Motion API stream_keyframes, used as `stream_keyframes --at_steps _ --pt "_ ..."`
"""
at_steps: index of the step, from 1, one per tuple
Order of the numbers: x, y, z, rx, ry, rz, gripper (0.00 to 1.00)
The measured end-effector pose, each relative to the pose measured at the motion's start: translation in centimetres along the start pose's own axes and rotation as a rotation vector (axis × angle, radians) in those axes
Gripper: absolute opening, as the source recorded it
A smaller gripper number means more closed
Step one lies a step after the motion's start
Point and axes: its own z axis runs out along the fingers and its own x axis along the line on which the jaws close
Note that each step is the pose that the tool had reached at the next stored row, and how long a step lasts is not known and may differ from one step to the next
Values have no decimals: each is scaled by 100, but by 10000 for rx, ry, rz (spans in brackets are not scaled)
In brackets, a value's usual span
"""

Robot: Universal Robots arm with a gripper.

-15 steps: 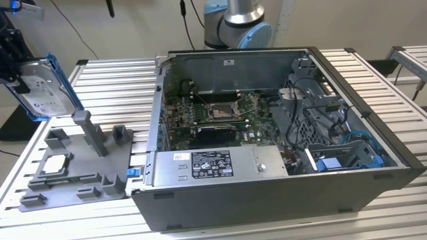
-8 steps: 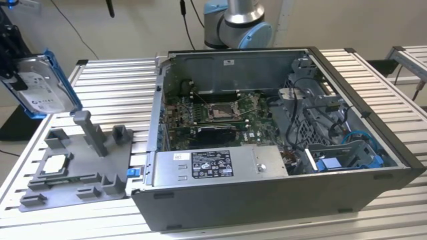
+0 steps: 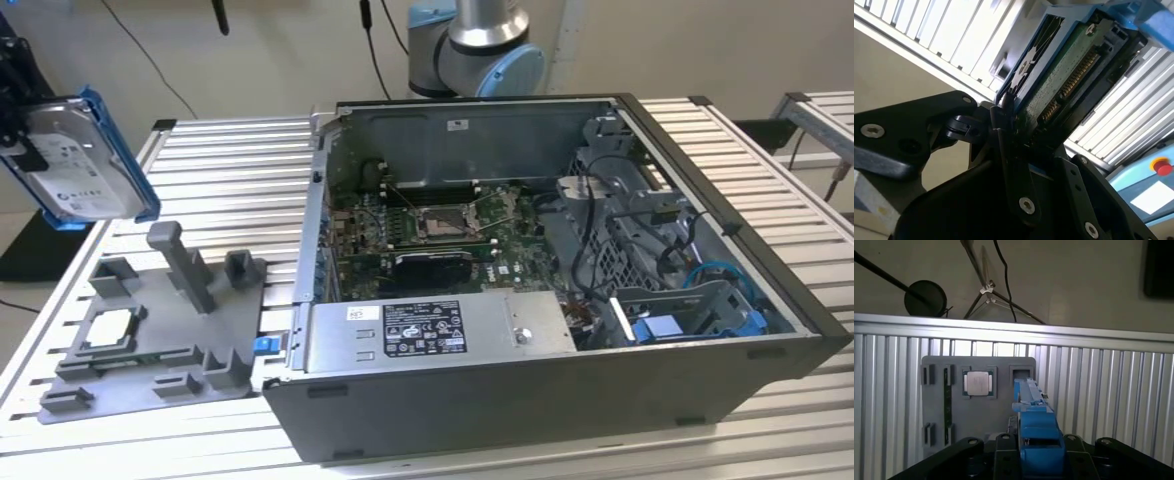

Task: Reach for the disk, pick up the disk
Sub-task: 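Pick up the disk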

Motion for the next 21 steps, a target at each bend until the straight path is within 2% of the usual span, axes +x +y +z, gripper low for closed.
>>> stream_keyframes --at_steps 12,21 --pt "-10 3 -256 0 0 -1 0" --pt "-15 5 -369 1 0 -4 0"
